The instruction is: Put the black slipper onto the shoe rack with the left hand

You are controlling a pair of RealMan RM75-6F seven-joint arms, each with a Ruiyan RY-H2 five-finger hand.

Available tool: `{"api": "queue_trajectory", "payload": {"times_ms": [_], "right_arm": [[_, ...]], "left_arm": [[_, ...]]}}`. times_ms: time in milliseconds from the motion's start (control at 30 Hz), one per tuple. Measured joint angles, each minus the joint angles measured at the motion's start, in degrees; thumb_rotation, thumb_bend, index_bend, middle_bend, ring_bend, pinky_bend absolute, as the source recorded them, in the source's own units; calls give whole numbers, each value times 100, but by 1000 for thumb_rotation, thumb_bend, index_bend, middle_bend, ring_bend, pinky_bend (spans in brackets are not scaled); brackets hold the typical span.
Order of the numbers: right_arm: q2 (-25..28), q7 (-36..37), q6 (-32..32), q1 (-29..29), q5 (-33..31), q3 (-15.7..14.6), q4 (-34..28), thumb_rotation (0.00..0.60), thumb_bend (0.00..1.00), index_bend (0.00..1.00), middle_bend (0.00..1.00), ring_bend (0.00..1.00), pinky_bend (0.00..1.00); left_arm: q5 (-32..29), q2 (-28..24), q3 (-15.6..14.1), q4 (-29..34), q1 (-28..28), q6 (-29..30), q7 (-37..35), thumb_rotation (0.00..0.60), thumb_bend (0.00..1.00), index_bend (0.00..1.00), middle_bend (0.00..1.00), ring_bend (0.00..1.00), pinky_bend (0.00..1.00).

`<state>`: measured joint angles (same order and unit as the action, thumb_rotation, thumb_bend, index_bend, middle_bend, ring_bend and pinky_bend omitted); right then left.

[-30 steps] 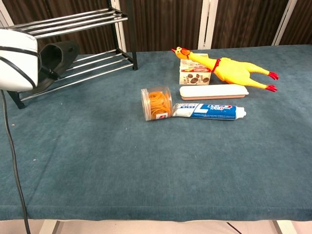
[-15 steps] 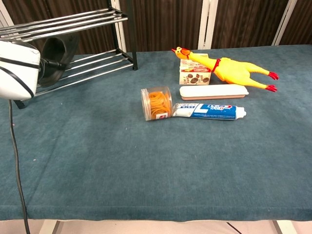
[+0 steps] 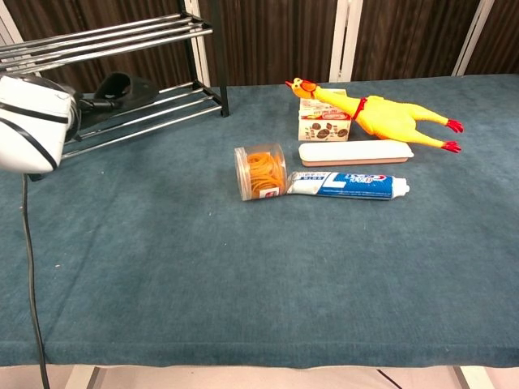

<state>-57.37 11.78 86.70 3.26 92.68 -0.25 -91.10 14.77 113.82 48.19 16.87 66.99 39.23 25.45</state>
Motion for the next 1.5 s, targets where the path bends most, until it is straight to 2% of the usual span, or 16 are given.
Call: {"api": "queue_trajectory", "payload": {"times_ms": [200, 333, 400, 733, 933, 1033, 1133, 1233, 1333, 1500], "right_arm": [[11, 8, -8, -1, -5, -1, 0, 600, 80, 0, 0, 0, 36], [18, 66, 38, -18, 2, 5, 14, 600, 80, 0, 0, 0, 36], [23, 109, 58, -28, 2, 7, 20, 600, 80, 0, 0, 0, 36], [47, 223, 99, -57, 5, 10, 68, 600, 80, 0, 0, 0, 36], [42, 174, 69, -49, 7, 4, 51, 600, 81, 0, 0, 0, 36], [38, 149, 67, -52, 7, 2, 45, 600, 81, 0, 0, 0, 35], [36, 125, 65, -55, -1, 5, 39, 600, 81, 0, 0, 0, 35], [33, 108, 68, -59, -1, 5, 30, 600, 80, 0, 0, 0, 36], [27, 93, 79, -67, 4, 2, 32, 600, 80, 0, 0, 0, 36], [11, 36, 52, -55, 21, -4, 20, 600, 80, 0, 0, 0, 35]], "left_arm": [[235, 38, -47, 87, 20, -45, -162, 329, 211, 0, 228, 180, 299], [507, 74, -187, 75, 24, -26, -243, 243, 172, 0, 178, 125, 270], [615, 106, -248, 26, 25, -40, -274, 218, 173, 0, 148, 101, 263], [874, 261, -302, -128, 74, -316, -504, 212, 185, 0, 117, 72, 256], [1362, 250, -527, 115, 62, -157, -856, 234, 250, 0, 127, 83, 233], [1800, 214, -749, 379, -1, 116, -1142, 241, 273, 0, 149, 106, 223], [2248, 128, -984, 803, -147, 428, -1359, 298, 300, 0, 156, 117, 239], [2458, -23, -1149, 1368, -357, 679, -1460, 309, 304, 0, 166, 128, 245], [2607, -243, -1326, 2063, -631, 935, -1432, 314, 305, 0, 226, 198, 294], [2793, -800, -1723, 3628, -1250, 1368, -1177, 331, 305, 0, 293, 269, 356]]}}
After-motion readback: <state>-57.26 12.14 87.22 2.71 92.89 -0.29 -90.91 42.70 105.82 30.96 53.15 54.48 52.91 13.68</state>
